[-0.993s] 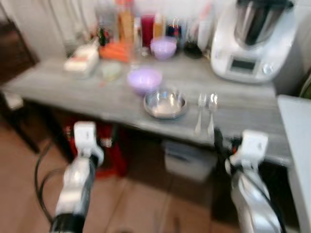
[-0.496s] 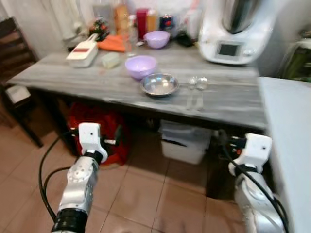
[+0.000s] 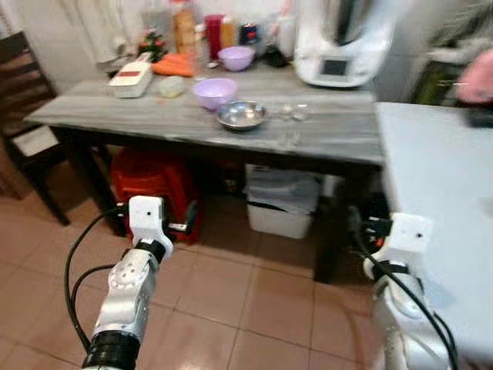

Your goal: Setting the table

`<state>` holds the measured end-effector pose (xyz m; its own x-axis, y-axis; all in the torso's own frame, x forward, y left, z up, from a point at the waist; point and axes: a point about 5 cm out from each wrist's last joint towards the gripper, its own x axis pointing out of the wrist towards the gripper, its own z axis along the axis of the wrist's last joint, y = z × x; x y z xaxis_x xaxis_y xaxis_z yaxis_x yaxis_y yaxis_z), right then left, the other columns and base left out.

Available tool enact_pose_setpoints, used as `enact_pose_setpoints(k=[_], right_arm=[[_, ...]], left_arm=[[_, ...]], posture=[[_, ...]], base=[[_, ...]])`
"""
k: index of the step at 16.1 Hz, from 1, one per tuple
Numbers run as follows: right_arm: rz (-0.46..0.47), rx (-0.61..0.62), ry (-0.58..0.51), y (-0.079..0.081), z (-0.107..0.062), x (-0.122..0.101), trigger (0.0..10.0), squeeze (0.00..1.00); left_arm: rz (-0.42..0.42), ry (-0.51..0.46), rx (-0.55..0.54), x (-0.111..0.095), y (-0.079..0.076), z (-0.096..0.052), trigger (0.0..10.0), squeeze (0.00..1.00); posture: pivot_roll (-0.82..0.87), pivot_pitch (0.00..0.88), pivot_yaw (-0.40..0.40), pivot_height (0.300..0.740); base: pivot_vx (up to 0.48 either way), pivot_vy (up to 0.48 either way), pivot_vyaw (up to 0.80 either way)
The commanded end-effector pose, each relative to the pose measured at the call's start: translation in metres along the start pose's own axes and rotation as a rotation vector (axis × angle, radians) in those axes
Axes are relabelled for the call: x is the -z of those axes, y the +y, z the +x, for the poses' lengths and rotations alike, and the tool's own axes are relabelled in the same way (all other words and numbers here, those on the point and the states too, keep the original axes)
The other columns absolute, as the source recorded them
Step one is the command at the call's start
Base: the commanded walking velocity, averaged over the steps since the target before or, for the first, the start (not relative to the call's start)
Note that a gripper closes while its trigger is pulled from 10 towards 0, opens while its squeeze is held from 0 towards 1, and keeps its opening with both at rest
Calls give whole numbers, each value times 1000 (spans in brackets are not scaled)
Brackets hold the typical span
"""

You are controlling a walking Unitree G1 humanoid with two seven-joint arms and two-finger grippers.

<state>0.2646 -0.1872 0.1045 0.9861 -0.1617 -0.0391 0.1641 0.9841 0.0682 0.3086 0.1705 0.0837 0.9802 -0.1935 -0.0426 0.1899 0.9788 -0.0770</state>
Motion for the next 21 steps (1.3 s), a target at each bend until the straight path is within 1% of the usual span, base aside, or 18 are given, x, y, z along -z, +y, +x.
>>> enact_pose_setpoints(k=[1, 3, 6, 10, 13, 16, 21], right_arm=[[11, -16, -1, 6, 1, 0, 10000, 0], [7, -14, -2, 6, 1, -1, 10000, 0], [6, -8, 1, 4, 1, -1, 10000, 0], [8, -9, 7, 5, 1, 0, 10000, 0], [7, -11, 4, 5, 1, 0, 10000, 0], [2, -2, -18, 3, 2, -4, 10000, 0], [1, 0, -26, 3, 2, -5, 10000, 0]], left_arm=[[20, 0, -1, -1, 3, -1, 10000, 0], [2, -2, 34, -1, 1, -1, 10000, 0], [-2, -7, 58, -1, -2, -2, 10000, 0], [-9, -23, 111, -2, -10, -2, 10000, 0], [-12, -29, 127, -2, -14, -3, 10000, 0], [-4, -15, 119, 0, -10, -4, 10000, 0], [-13, -17, 129, -1, -12, -4, 10000, 0]], posture=[[-66, 0, 25, 740], [-66, 0, 25, 740], [-69, 0, 25, 740], [-68, 0, 24, 740], [-69, 0, 25, 740], [-72, 0, 24, 740], [-71, 0, 26, 740]], base=[[0, 0, 0], [0, 0, 0], [0, 0, 0], [0, 0, -656], [0, 0, 0], [0, -317, 0], [0, -340, 0]])
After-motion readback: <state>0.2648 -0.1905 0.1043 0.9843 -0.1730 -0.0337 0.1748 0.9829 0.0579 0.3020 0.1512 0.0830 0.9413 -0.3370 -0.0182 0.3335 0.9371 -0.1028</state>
